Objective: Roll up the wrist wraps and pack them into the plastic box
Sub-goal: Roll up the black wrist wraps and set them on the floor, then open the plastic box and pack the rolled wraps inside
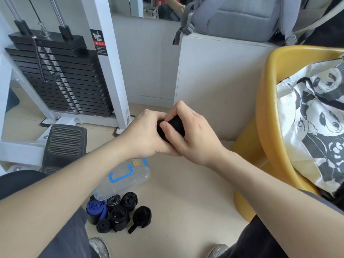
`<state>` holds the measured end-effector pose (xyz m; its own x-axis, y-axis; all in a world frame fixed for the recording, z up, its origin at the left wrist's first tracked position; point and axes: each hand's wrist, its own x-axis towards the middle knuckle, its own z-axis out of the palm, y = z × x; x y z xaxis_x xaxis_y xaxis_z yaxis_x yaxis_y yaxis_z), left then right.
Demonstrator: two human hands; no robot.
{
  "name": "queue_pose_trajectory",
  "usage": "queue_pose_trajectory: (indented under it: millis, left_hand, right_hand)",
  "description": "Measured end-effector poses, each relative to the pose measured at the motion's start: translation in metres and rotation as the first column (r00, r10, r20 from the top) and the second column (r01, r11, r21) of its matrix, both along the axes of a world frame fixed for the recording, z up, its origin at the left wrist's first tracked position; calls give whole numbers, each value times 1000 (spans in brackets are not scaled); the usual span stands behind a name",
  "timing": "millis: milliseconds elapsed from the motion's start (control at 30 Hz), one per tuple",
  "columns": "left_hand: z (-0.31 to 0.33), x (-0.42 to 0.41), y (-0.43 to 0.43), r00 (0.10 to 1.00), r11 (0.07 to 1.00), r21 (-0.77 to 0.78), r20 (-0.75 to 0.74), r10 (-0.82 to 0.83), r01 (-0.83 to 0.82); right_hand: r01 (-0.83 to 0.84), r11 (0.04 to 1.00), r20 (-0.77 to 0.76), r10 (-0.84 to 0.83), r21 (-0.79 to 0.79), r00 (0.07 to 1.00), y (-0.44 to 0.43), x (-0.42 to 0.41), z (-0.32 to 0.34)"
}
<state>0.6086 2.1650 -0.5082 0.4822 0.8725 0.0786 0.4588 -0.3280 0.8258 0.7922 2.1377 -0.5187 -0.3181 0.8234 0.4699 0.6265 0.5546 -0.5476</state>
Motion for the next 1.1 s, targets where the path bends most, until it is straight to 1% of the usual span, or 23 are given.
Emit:
queue_pose_trajectory:
  millis: [100, 167, 233, 267, 300, 367, 467, 533, 567, 600, 667, 700, 733, 767, 800, 833, 867, 900, 967, 1000, 1033, 1067, 1100]
  left_hand:
    - [-7, -6, -3, 997, 997, 55, -47, 57, -54]
    - [-12, -12, -6, 990, 987, 129, -97, 103, -90]
    - [-19, -18, -11, 982, 979, 198, -172, 79, -44]
    - [-23, -21, -14, 969, 976, 218, -241, 47, 7]
    - [-27, -23, -17, 948, 974, 220, -318, 18, 55]
    - [-36, -27, -25, 911, 978, 174, -411, -38, 119]
    - [-56, -32, -42, 889, 980, 70, -438, -136, 185]
    - [-68, -39, -50, 867, 975, 45, -467, -173, 218]
    - [-73, -45, -51, 835, 973, 36, -520, -178, 230]
    - [-77, -52, -51, 782, 971, 24, -597, -179, 240]
    - [-89, -68, -46, 626, 969, -22, -759, -177, 246]
    - [-97, -75, -44, 553, 971, -55, -814, -179, 232]
    - [-106, -82, -42, 498, 975, -98, -847, -188, 201]
    - [-116, -90, -42, 467, 978, -144, -862, -200, 153]
    - [-126, -98, -41, 455, 978, -183, -866, -207, 96]
    - [-138, -106, -40, 458, 976, -215, -864, -208, 37]
    - [-150, -113, -40, 470, 970, -241, -860, -201, -25]
    - [-163, -120, -40, 491, 959, -266, -850, -188, -94]
    - [-193, -132, -42, 560, 921, -302, -820, -120, -245]
    - [-207, -137, -44, 593, 895, -303, -803, -56, -326]
    - [-221, -141, -47, 615, 860, -300, -788, 21, -413]
    - [-235, -145, -49, 625, 814, -293, -773, 108, -502]
    - [-248, -150, -50, 627, 760, -284, -753, 201, -585]
  right_hand:
    - [22, 1000, 34, -21, -16, 999, -3, -5, -3]
    - [17, 995, 79, -9, -96, 997, -5, -8, -8]
    - [-43, 979, 129, 70, -199, 989, -9, -8, -13]
    - [-83, 966, 155, 124, -247, 980, -12, -8, -16]
    - [-108, 948, 184, 168, -298, 968, -16, -8, -19]
    - [-88, 913, 257, 203, -397, 945, -24, -8, -25]
    - [18, 888, 408, 193, -460, 892, -41, -12, -35]
    - [90, 895, 562, 193, -436, 804, -50, -17, -39]
    - [112, 903, 631, 197, -415, 750, -53, -21, -41]
    - [121, 910, 687, 206, -396, 697, -54, -24, -43]
    - [108, 922, 768, 242, -373, 593, -53, -31, -49]
    - [91, 935, 815, 249, -344, 523, -51, -35, -54]
    - [69, 952, 866, 240, -298, 439, -47, -39, -60]
    - [49, 966, 908, 222, -255, 354, -43, -45, -69]
    - [42, 972, 935, 208, -230, 289, -40, -51, -79]
    - [54, 972, 944, 208, -229, 258, -36, -58, -90]
    - [94, 962, 938, 226, -258, 264, -33, -63, -103]
    - [154, 935, 911, 260, -321, 321, -30, -67, -116]
    - [259, 820, 788, 326, -510, 522, -23, -71, -146]
    - [279, 751, 709, 335, -599, 621, -22, -72, -161]
    - [279, 692, 635, 330, -666, 699, -21, -72, -175]
    - [273, 652, 583, 318, -707, 748, -21, -71, -189]
    - [270, 638, 559, 306, -721, 770, -23, -69, -202]
